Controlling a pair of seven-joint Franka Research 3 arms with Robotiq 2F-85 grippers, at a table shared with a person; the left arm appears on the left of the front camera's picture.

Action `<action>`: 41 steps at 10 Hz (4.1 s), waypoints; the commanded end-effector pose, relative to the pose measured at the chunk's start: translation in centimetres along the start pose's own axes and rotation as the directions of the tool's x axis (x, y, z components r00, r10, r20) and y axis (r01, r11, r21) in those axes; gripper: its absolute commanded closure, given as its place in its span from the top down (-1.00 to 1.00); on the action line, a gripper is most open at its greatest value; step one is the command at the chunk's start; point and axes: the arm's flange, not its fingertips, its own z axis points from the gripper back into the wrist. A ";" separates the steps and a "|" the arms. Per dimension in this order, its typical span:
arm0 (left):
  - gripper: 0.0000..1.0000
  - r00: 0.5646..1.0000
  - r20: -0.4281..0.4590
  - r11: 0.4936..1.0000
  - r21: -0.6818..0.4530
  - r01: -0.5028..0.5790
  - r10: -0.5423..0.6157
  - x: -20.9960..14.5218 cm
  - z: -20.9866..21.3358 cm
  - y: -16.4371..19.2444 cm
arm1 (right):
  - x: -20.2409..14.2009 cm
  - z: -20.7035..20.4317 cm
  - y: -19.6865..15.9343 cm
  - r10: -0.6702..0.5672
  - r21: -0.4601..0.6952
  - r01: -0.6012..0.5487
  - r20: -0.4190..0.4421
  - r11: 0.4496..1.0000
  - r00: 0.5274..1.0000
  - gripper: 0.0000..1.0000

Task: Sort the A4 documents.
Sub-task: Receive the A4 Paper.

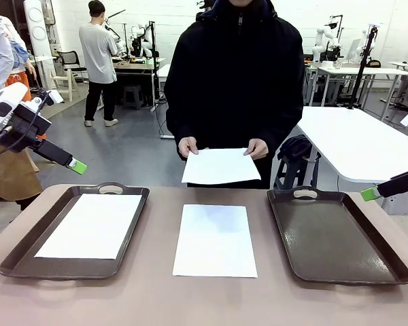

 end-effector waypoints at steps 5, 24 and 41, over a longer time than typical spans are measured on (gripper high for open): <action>1.00 1.000 0.002 1.000 0.001 0.001 -0.001 0.0 0.1 0.0 | -0.1 -0.2 -0.1 -0.003 0.017 0.002 0.008 1.000 1.000 1.00; 1.00 1.000 0.002 1.000 0.001 0.001 -0.001 0.0 0.1 0.0 | -0.1 -0.2 -0.1 -0.003 0.017 0.002 0.008 1.000 1.000 1.00; 1.00 1.000 0.002 1.000 0.001 0.001 -0.001 0.0 0.1 0.0 | 9.7 -25.6 2.8 -0.460 0.627 0.523 -0.279 0.578 0.843 1.00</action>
